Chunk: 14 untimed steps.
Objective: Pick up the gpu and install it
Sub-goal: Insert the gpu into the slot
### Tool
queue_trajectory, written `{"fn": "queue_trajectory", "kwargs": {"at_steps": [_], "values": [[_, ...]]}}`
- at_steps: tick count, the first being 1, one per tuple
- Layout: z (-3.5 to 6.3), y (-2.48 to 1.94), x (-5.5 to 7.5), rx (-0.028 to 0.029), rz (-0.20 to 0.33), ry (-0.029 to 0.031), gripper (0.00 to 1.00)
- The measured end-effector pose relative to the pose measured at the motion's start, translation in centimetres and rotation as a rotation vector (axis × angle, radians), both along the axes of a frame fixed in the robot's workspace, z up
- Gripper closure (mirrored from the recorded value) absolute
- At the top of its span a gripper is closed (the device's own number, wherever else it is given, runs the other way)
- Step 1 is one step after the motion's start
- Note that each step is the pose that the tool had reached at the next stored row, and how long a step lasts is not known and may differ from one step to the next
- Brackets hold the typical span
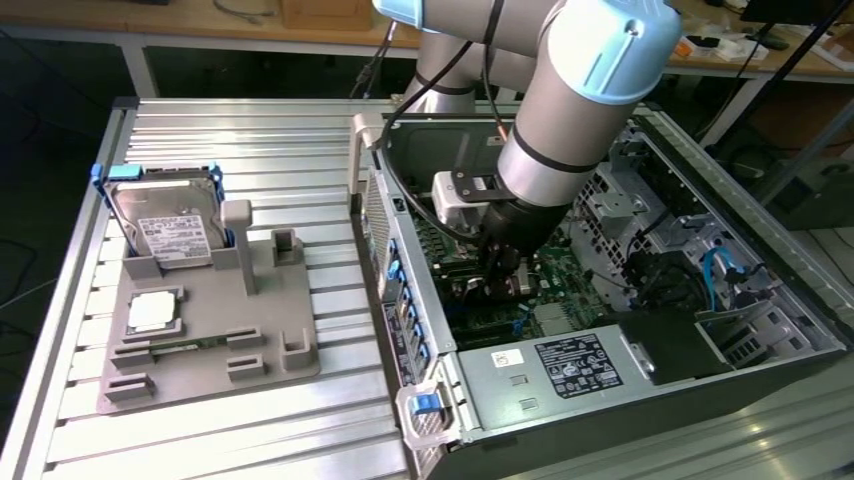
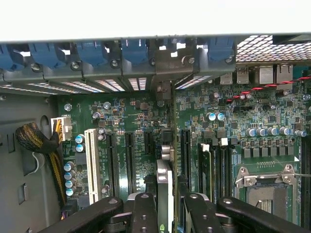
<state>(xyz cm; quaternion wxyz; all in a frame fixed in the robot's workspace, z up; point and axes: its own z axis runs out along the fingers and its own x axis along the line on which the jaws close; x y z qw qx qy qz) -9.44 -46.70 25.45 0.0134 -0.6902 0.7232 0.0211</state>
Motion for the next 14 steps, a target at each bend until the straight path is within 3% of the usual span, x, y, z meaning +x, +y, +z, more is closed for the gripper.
{"fn": "queue_trajectory", "kwargs": {"at_steps": [14], "values": [[0.0, 0.0, 0.0, -0.0001, 0.0, 0.0, 0.73]]}}
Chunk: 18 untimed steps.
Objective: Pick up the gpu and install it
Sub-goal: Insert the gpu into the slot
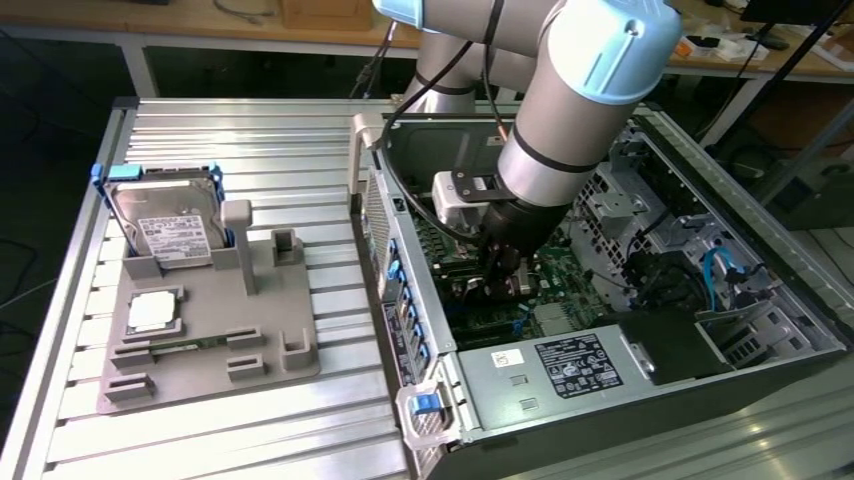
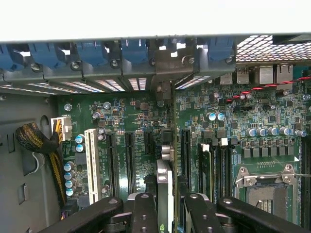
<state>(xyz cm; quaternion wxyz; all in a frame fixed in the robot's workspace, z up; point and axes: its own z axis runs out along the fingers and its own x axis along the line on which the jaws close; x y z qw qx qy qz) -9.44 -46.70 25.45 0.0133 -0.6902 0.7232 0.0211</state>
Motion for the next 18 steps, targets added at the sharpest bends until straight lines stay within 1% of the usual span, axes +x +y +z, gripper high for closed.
{"fn": "queue_trajectory", "kwargs": {"at_steps": [5, 7, 9, 15, 18], "values": [[0.07, 0.0, 0.0, 0.0006, 0.0, -0.0001, 0.73], [0.39, 0.02, 0.01, 0.0028, 0.0, -0.0012, 0.73], [0.62, 0.0, 0.0, 0.0016, 0.0, -0.0003, 0.73], [0.63, -0.01, -0.04, 0.0019, 0.0, 0.0, 0.73], [0.46, -0.03, -0.13, 0.002, 0.0, 0.0002, 0.73]]}}
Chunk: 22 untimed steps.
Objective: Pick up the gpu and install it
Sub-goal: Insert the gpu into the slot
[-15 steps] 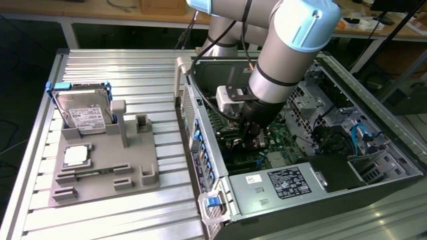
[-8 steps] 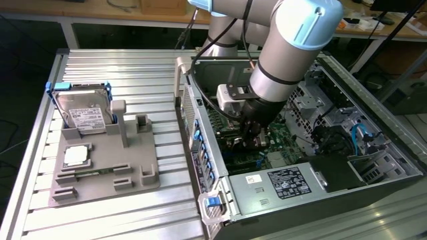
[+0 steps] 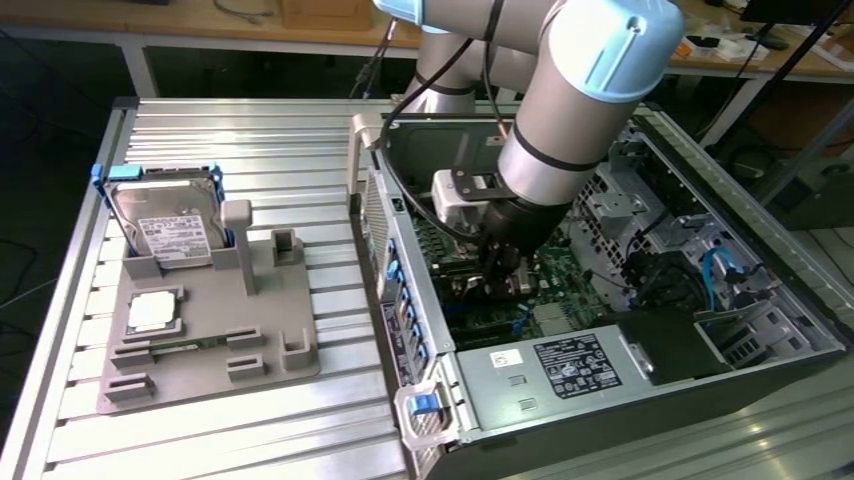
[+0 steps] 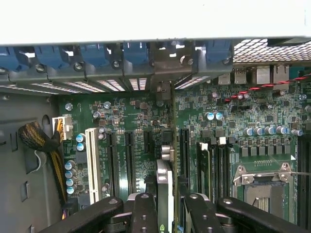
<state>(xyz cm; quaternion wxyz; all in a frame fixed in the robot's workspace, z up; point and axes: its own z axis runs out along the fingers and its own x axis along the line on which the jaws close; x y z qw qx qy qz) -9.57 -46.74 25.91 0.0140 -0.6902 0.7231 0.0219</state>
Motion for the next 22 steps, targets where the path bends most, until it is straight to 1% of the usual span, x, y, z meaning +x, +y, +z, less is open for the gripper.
{"fn": "queue_trajectory", "kwargs": {"at_steps": [4, 7, 9, 15, 16, 17, 20, 22], "values": [[-0.16, 0.0, 0.0, 0.0001, 0.0, -0.0001, 0.73], [-0.45, -0.01, -0.1, -0.0006, 0.0, 0.0004, 0.73], [-0.65, 0.0, -0.1, 0.0005, 0.0, 0.0, 0.73], [-0.85, 0.0, -0.1, 0.001, 0.0, 0.0, 0.73], [-0.1, 0.01, 0.0, 0.0024, 0.0, -0.001, 0.73], [0.23, 0.0, 0.0, 0.0018, 0.0, -0.0004, 0.73], [0.25, 0.0, 0.0, 0.0013, 0.003, -0.0001, 0.73], [0.23, -0.02, 0.4, 0.0019, -0.002, -0.0001, 0.73]]}}
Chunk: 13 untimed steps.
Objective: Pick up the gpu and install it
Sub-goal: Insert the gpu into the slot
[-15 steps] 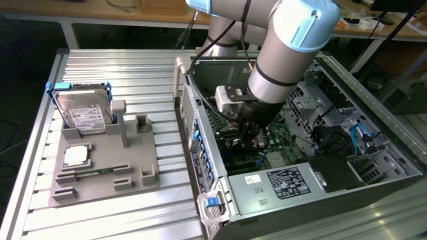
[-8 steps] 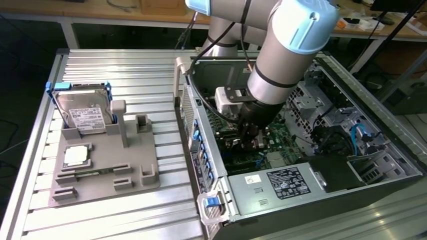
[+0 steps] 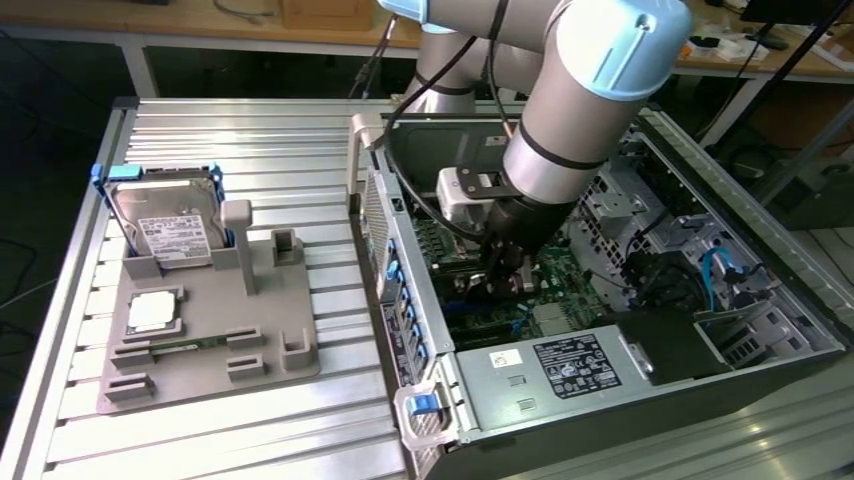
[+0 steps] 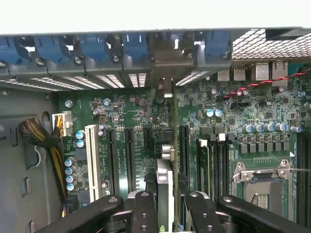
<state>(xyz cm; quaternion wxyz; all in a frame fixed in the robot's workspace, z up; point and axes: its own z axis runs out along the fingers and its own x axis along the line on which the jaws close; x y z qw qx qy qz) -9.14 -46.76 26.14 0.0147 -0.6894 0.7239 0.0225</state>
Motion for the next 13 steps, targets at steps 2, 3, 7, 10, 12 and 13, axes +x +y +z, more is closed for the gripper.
{"fn": "queue_trajectory", "kwargs": {"at_steps": [2, 3, 7, 10, 12, 13], "values": [[-0.03, -0.07, 0.7, 0.0037, -0.005, 0.0004, 0.73], [-0.03, -0.06, 0.7, 0.0038, -0.005, 0.0004, 0.73], [-0.05, -0.06, 0.7, 0.0041, -0.009, 0.0006, 0.73], [-0.12, -0.06, 0.61, 0.005, -0.012, 0.0004, 0.73], [-0.14, -0.1, 0.45, 0.0047, -0.013, 0.0006, 0.73], [-0.15, -0.12, 0.39, 0.0047, -0.014, 0.0006, 0.73]]}}
